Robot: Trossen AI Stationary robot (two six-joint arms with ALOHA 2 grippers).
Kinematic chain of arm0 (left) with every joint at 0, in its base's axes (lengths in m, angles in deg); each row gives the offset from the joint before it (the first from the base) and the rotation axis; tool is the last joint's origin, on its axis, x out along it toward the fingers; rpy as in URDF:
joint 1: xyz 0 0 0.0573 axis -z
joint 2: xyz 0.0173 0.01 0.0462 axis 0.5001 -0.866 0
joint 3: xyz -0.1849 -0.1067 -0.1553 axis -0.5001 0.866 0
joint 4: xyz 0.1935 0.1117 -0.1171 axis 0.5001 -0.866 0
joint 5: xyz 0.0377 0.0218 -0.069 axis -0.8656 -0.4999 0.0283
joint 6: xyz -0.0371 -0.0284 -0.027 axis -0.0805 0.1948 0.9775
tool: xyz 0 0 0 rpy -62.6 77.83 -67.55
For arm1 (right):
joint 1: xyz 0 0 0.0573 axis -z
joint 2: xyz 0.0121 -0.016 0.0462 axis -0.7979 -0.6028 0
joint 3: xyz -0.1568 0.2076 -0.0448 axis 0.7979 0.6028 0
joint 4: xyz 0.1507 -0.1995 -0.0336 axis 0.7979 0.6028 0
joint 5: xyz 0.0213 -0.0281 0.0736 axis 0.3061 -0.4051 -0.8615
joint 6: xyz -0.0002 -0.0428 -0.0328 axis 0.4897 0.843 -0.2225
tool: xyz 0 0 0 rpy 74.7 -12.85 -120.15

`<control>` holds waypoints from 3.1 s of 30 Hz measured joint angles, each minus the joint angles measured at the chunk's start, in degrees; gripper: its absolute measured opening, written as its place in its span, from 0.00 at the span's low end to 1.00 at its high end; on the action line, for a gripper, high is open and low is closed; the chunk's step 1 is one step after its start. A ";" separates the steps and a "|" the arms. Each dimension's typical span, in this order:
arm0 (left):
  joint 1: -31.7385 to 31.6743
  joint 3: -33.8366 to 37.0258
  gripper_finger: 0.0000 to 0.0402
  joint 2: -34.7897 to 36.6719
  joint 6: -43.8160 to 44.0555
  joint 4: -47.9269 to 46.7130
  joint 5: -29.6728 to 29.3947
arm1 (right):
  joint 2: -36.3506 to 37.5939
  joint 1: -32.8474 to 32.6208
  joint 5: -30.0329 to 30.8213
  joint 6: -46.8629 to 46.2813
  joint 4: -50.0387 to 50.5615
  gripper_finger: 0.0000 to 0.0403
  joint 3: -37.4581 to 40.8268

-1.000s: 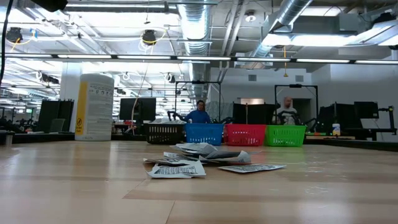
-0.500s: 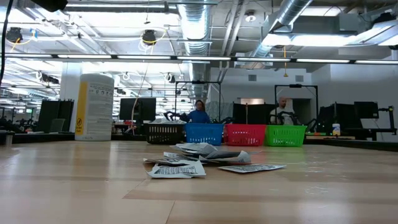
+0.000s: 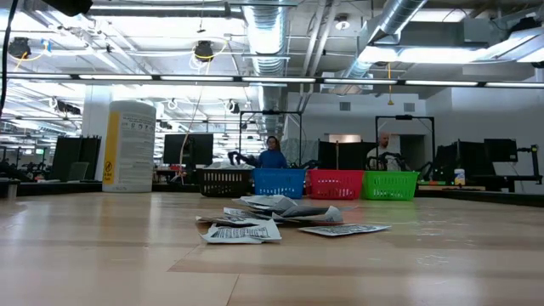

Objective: Pick & Place First Aid Supplies
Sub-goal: Put the blue alcohol pad in the green bin

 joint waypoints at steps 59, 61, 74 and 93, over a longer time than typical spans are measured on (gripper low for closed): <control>-0.02 0.07 0.02 -0.02 0.17 -5.19 -3.33 | 0.00 3.47 -12.11 8.81 -14.93 0.43 0.00; -0.02 0.07 0.02 -0.02 0.17 -5.78 -3.33 | 0.00 3.61 -12.11 10.06 -15.46 0.44 -0.01; -0.01 0.07 0.02 -0.02 0.19 -6.12 -4.01 | 0.00 4.64 -18.75 16.11 -19.09 0.43 0.00; -0.04 0.07 0.02 -0.02 0.20 -6.49 -4.62 | -0.55 8.93 -32.34 15.38 -22.12 0.40 -0.02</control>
